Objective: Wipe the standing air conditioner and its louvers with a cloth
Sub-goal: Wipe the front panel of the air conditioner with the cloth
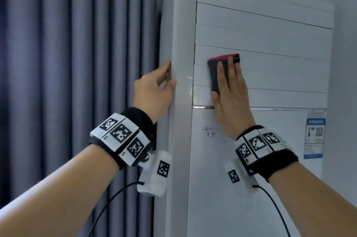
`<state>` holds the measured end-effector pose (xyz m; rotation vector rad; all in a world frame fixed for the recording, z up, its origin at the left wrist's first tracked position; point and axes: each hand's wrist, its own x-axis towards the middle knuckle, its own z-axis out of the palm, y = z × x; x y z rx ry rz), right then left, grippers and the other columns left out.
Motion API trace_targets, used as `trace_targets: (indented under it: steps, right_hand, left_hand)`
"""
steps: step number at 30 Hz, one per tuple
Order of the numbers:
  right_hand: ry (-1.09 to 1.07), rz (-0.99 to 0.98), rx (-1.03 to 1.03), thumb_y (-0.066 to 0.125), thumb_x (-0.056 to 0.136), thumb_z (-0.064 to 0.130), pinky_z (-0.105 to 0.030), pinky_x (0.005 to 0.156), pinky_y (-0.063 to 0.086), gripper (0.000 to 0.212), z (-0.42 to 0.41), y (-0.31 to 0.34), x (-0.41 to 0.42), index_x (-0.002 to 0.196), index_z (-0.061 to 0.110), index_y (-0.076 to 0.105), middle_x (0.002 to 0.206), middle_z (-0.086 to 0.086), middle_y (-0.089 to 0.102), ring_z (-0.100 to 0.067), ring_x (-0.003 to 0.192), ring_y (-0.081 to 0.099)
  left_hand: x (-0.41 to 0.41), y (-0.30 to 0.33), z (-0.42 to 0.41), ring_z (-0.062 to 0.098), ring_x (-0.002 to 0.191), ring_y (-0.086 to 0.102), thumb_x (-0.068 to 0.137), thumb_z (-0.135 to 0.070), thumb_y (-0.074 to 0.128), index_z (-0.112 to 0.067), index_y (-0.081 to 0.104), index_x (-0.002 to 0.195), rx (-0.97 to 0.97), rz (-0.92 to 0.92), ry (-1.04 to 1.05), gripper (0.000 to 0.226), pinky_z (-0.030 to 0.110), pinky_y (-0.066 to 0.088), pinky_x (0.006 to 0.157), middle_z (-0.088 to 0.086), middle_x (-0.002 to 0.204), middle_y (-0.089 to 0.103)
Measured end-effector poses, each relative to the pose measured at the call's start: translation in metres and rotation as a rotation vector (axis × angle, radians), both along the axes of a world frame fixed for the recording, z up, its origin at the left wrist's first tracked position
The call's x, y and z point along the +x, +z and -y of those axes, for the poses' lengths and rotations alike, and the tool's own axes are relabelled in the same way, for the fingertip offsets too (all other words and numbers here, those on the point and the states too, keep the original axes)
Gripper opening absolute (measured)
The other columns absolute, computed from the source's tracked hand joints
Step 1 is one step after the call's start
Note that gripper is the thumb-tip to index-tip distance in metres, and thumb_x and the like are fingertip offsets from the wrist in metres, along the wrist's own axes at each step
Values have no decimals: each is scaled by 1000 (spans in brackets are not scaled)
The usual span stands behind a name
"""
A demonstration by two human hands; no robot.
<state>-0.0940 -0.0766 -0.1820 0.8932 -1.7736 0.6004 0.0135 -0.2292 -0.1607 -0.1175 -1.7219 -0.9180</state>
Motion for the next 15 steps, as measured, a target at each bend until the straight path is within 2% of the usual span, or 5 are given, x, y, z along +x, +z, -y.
trace_targets:
  steps: [4,7,9,12,15]
  right_hand:
    - [52,-155,90,34,93,23,-38,115,1,62,42,6,35,147,18,4,157,-10,0,-25,144,-4]
    - [65,-191,112,36,93,22,-35,115,1,61,56,10,44,147,17,7,157,-9,3,-23,144,-2]
    - [60,-223,153,36,93,22,-32,114,-1,61,47,10,36,147,17,6,157,-9,2,-22,144,-3]
    - [36,-214,149,34,94,23,-33,114,-1,63,24,5,15,147,20,-1,157,-6,-3,-16,143,-10]
    - [-3,-120,70,33,95,23,-35,114,-1,64,-4,3,-10,146,22,-5,157,-5,-7,-12,140,-15]
  left_hand:
    - [0,-1,-1,-5,101,60,86,-7,58,-20,60,125,-6,-31,-14,41,29,48,99,-13,108,65]
    - [2,-2,0,4,98,66,87,-7,54,-22,66,115,-5,-37,-57,34,38,52,93,-5,102,72]
    - [3,-2,-1,5,101,65,87,-6,53,-23,64,118,-11,-32,-57,37,39,51,94,-4,105,71]
    - [4,1,-2,4,110,59,87,-6,55,-21,58,126,23,-4,-59,42,35,48,99,-9,114,65]
    - [6,4,-8,7,116,56,86,-10,56,-24,54,128,-51,40,16,45,23,44,99,-15,120,60]
